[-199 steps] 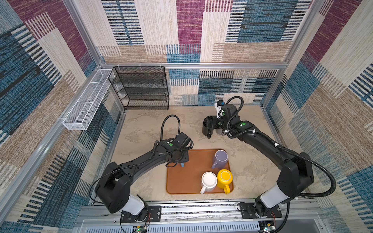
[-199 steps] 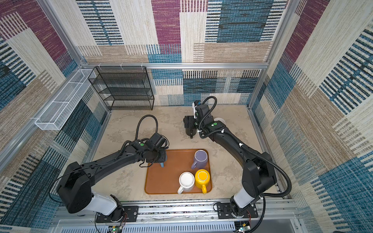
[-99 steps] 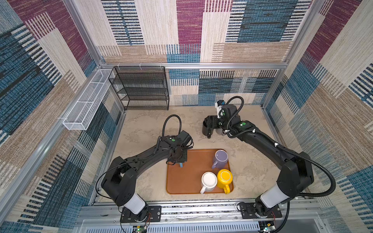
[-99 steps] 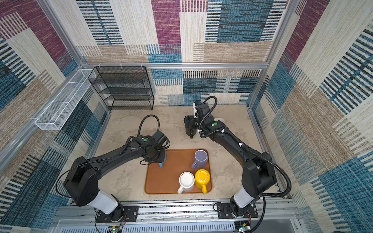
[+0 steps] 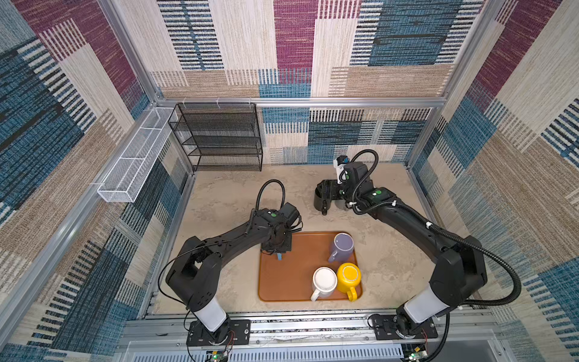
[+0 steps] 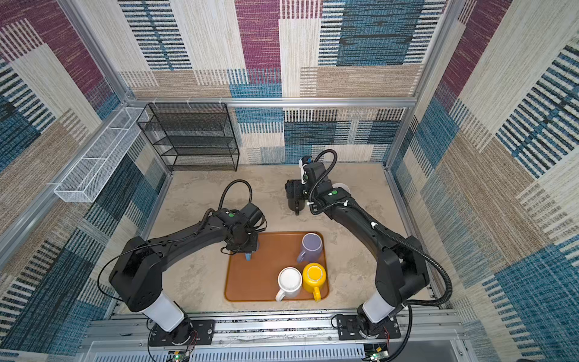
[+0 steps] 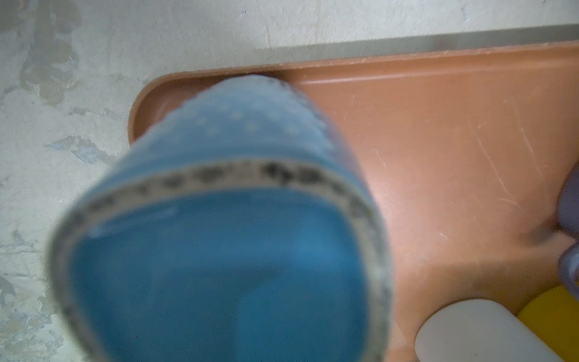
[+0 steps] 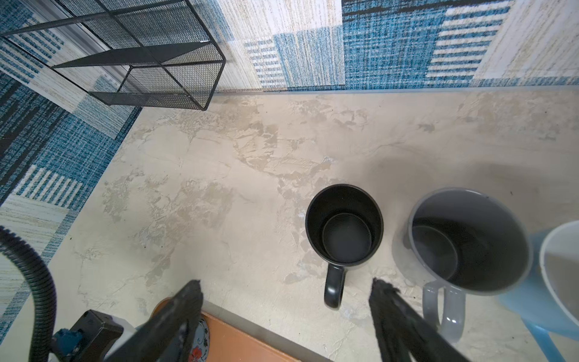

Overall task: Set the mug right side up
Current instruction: 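Lift the light blue mug off the tray with the left gripper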

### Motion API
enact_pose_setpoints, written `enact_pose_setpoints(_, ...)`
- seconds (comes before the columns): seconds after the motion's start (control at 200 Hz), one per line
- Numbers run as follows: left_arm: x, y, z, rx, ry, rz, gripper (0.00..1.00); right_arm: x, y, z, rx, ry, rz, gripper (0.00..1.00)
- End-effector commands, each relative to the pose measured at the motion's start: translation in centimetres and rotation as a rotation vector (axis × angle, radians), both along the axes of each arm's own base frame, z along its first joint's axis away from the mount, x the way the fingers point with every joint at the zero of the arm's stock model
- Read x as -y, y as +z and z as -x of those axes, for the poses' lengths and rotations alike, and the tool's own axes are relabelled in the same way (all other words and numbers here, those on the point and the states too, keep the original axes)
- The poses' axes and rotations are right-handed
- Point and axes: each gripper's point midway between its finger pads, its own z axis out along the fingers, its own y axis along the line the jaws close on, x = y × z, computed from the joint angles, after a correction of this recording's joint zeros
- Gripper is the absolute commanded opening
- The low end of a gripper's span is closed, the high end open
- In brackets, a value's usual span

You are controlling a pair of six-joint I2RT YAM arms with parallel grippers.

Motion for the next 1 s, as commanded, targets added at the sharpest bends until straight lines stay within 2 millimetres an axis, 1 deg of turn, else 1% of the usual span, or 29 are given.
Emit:
enact_pose_setpoints(0.0,0.1,0.0,-0.1,-0.005,-0.021,-0.005,0.22,-0.3,0.5,-0.2,0.017,0.007,-0.012,0.86)
enact_pose_setpoints(0.23,0.3,-0.1,-0.2,-0.014,-0.035,-0.003,0.22,-0.4,0.2,0.0,0.001,0.012,-0.028,0.85)
enact_pose_setpoints(0.306,0.4,0.0,-0.2,-0.014,-0.040,0.001,0.20,-0.6,0.2,0.1,-0.004,0.016,-0.034,0.86)
enact_pose_setpoints(0.466,0.6,-0.2,-0.1,-0.025,-0.053,0.008,0.12,-0.6,-0.2,0.3,-0.015,0.020,-0.044,0.86)
enact_pose_setpoints(0.621,0.7,-0.1,-0.1,-0.027,-0.058,0.011,0.08,-0.5,-0.4,0.8,-0.018,0.021,-0.051,0.88)
enact_pose_setpoints(0.711,0.8,0.0,-0.2,-0.023,-0.063,0.013,0.00,-0.4,-0.4,1.0,-0.018,0.019,-0.054,0.89)
enact_pose_setpoints(0.997,1.4,1.2,-1.1,0.007,-0.085,0.036,0.00,-0.8,0.0,1.8,-0.008,0.035,-0.125,0.89)
